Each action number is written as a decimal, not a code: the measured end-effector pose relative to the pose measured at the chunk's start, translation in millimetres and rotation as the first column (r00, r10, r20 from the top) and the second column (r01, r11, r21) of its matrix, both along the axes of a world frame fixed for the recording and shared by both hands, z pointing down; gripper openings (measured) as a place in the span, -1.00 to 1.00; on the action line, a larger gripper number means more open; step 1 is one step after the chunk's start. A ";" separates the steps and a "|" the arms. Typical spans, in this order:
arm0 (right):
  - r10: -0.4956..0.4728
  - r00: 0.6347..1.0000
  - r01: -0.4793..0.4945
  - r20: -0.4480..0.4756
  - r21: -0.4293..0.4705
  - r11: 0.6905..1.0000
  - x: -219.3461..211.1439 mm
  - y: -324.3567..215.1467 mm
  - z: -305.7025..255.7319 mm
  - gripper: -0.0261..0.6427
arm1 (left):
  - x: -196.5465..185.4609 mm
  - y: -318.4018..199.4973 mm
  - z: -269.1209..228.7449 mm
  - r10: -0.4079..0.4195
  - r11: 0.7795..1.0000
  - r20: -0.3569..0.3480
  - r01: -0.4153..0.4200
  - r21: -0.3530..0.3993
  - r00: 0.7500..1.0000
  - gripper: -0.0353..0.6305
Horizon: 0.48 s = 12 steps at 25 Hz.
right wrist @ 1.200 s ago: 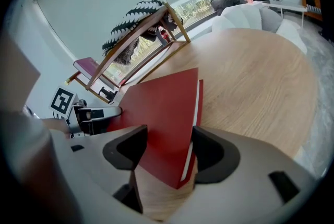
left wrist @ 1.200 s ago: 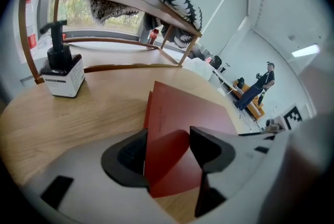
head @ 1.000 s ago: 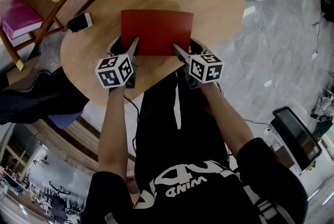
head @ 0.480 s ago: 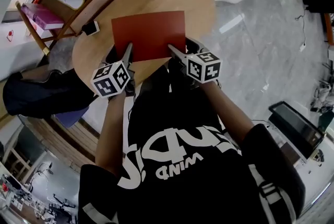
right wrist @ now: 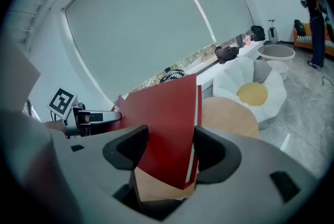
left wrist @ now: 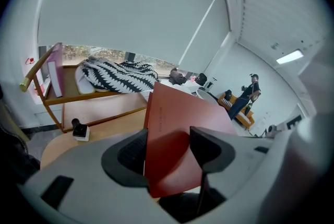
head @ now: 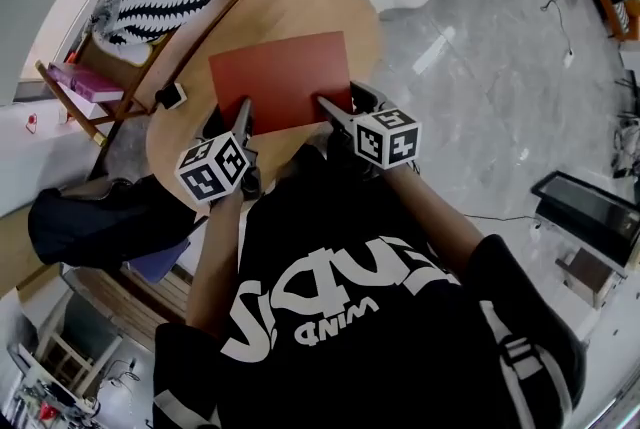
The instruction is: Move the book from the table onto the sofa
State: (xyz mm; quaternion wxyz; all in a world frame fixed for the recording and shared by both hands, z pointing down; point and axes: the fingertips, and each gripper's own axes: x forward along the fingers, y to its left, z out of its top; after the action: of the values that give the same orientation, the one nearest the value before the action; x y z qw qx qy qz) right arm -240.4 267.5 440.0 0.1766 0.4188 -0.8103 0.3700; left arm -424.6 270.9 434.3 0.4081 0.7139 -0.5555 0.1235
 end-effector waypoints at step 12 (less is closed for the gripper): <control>0.299 0.954 -0.299 0.001 0.035 0.954 132.3 19.9 -20.7 -0.11 | 137.8 -34.3 -21.2 0.300 0.953 0.003 -0.300 0.054 0.954 -0.16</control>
State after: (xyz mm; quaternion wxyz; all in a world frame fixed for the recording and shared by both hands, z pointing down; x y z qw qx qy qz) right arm -108.1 287.4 419.2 0.1131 0.5404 -0.7435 0.3774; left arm -286.8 236.6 413.1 0.3667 0.8009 -0.4428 0.1672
